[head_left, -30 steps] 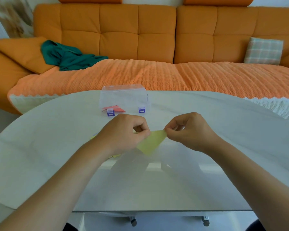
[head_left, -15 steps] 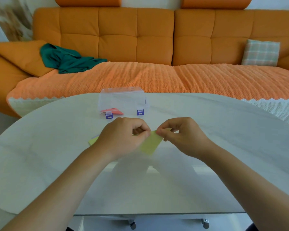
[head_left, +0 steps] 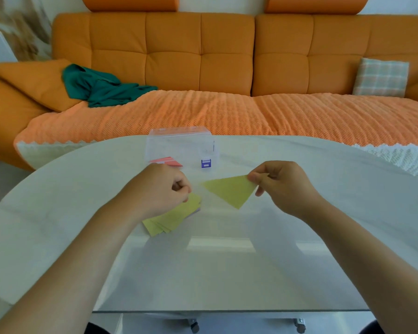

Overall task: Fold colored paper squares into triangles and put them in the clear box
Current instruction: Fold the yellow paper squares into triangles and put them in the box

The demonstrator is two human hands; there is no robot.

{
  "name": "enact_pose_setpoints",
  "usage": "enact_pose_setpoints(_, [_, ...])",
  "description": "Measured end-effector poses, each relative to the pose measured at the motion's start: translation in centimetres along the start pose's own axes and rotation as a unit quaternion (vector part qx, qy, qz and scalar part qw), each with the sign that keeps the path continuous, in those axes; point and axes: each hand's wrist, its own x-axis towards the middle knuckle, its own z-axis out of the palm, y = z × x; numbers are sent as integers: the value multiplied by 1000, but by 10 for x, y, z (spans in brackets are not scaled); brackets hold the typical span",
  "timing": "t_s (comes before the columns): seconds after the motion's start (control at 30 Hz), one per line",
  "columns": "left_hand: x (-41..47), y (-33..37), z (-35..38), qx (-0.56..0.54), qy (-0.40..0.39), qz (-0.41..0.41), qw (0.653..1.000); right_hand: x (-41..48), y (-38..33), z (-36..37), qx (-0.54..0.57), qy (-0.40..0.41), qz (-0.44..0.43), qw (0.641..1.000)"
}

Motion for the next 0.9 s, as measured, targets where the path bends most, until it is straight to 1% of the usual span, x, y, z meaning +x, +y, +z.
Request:
enact_pose_setpoints(0.07, [1,-5,0,-12,28,-11,999,1,2,-2,0,-7,7,1000])
enact_pose_setpoints(0.13, [0,-1,8,-67,68,2,995,-1,0,-1,-3,-53,-4,999])
enact_pose_setpoints(0.17, [-1,3,14,-111,69,9,991,-3,-1,1,-1,-87,-14,996])
enact_pose_setpoints(0.23, [-3,13,27,-193,16,16,981,-5,-3,6,7,-144,-34,989])
enact_pose_setpoints(0.27, [-3,18,34,-209,-21,22,978,-5,-3,9,10,-155,-43,987])
enact_pose_setpoints(0.33, [-3,24,44,-211,-68,36,974,-4,-2,11,18,-155,-56,986])
enact_pose_setpoints(0.43, [0,28,52,-263,-73,13,962,-3,0,12,44,-136,-56,988])
enact_pose_setpoints(0.53, [3,27,55,-337,-55,-51,939,-3,4,13,36,-71,-77,994])
enact_pose_setpoints(0.6, [6,26,55,-400,-32,-117,908,-5,4,13,4,-38,-114,993])
enact_pose_setpoints(0.67, [8,24,54,-445,-28,-165,880,-8,3,11,-20,-43,-154,987])
enact_pose_setpoints(0.7, [9,24,54,-465,-31,-175,867,-9,3,11,-39,-56,-172,983])
enact_pose_setpoints(0.8, [9,29,52,-535,-41,-180,825,-11,4,12,-107,-112,-200,968])
enact_pose_setpoints(0.83, [8,30,51,-545,-46,-180,817,-11,4,13,-121,-121,-201,964])
enact_pose_setpoints(0.9, [7,32,51,-541,-60,-178,820,-12,5,16,-135,-106,-204,964])
